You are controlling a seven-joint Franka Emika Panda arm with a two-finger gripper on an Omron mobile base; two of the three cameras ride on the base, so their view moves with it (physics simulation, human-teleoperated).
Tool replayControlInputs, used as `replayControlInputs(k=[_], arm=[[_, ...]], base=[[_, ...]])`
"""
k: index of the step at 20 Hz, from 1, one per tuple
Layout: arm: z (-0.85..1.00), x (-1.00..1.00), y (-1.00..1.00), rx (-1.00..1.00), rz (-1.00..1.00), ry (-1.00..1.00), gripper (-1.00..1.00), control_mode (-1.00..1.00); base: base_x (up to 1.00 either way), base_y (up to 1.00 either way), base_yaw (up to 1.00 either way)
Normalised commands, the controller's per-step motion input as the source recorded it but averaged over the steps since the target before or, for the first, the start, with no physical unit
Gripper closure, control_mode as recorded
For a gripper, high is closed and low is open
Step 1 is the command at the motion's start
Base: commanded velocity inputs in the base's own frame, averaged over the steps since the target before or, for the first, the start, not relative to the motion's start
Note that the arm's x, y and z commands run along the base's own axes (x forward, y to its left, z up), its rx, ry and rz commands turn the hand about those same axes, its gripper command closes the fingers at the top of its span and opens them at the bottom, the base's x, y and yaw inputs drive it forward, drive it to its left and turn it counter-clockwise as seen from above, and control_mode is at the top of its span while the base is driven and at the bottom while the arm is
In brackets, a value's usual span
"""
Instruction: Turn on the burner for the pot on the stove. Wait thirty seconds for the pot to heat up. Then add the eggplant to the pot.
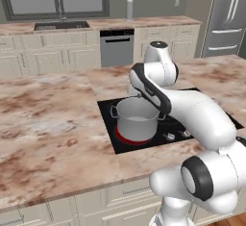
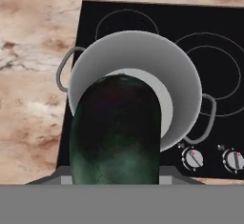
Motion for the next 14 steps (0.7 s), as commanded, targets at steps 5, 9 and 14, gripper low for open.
replayControlInputs(k=[5, 9, 14], arm=[[-0.30, 0.03, 0.00, 0.00, 0.00, 0.00, 1.00, -1.00], [-0.28, 0.08, 0.00, 0.00, 0.00, 0.00, 1.00, -1.00], [-0.13, 0.38, -0.02, 0.00, 0.00, 0.00, 1.00, -1.00]], base=[[0.00, 0.00, 0.00], [0.00, 0.00, 0.00], [0.00, 0.00, 0.00]])
